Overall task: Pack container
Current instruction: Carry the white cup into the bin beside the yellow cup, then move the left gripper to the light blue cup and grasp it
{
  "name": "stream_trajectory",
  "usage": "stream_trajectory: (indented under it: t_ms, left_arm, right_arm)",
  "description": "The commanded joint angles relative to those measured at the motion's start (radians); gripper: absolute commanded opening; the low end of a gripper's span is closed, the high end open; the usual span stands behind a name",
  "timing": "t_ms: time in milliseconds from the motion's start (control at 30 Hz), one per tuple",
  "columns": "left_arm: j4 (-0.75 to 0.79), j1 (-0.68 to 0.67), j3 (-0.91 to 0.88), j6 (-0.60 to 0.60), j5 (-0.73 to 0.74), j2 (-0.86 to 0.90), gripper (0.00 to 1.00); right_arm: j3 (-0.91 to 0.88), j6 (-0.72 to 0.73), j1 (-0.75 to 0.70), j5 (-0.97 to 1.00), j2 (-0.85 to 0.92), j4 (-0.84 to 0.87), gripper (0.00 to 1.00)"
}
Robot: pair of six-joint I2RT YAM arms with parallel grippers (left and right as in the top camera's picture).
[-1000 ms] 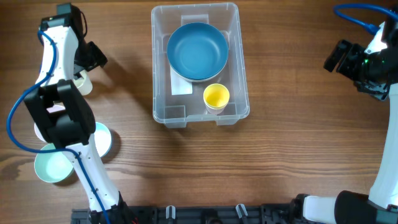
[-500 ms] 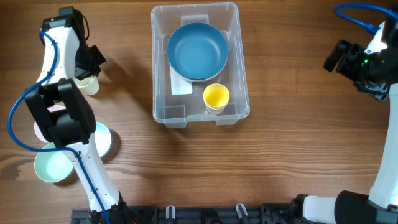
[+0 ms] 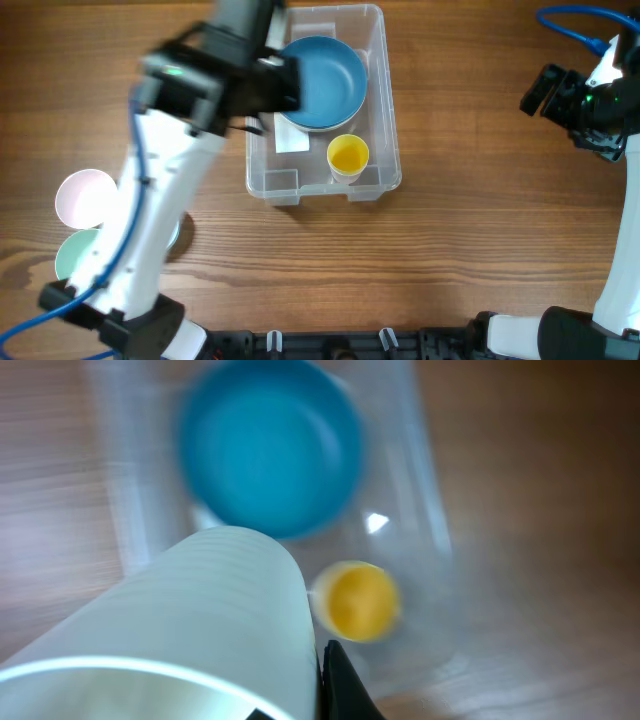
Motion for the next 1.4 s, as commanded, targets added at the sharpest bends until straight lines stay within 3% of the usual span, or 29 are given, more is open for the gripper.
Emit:
stream_trajectory:
  t_ms: [0, 567, 600, 633, 767, 900, 1067, 1133, 1300, 1367]
  left_arm:
    - [0.037, -0.160, -0.005, -0.017, 0.011, 0.082, 0.04]
    - [0.010, -0.202, -0.005, -0.039, 0.038, 0.299, 0.04]
    - [0.010, -0.202, -0.005, -0.039, 0.038, 0.300, 0.14]
    - [0.010, -0.202, -0.005, -0.039, 0.038, 0.300, 0.40]
    - [0.010, -0.200, -0.005, -0.039, 0.037, 0.300, 0.56]
    - [-0.006, -0.159, -0.005, -0.039, -0.027, 0.268, 0.60]
    - [-0.103, 0.051, -0.005, -0.067, -0.213, 0.097, 0.74]
    - [-0.140, 0.207, -0.005, -0.087, -0.209, 0.030, 0.81]
    - [-0.267, 0.564, -0.023, -0.142, -0.089, -0.006, 0.82]
    - [-0.256, 0.691, -0.169, -0.145, -0.079, -0.009, 0.84]
  right_arm:
    - [-0.008, -0.014, 0.003, -0.006, -0.014, -0.003, 1.00]
    - [-0.008, -0.018, 0.003, -0.006, -0.014, -0.006, 1.00]
    - [-0.008, -0.018, 0.003, -0.006, -0.014, -0.006, 1.00]
    - [-0.008, -0.017, 0.003, -0.006, -0.014, -0.006, 1.00]
    - [-0.008, -0.017, 0.003, -0.005, -0.014, -0.006, 1.00]
    - [-0.008, -0.020, 0.003, -0.006, -0.014, -0.008, 1.00]
    - [-0.008, -0.021, 0.003, -0.006, -0.014, -0.006, 1.00]
    - [-0.008, -0.021, 0.003, -0.006, -0.014, -0.004, 1.00]
    - [-0.008, -0.021, 0.003, -0.006, -0.014, -0.002, 1.00]
    - [-0.008, -0.020, 0.003, -0.006, -0.014, -0.002, 1.00]
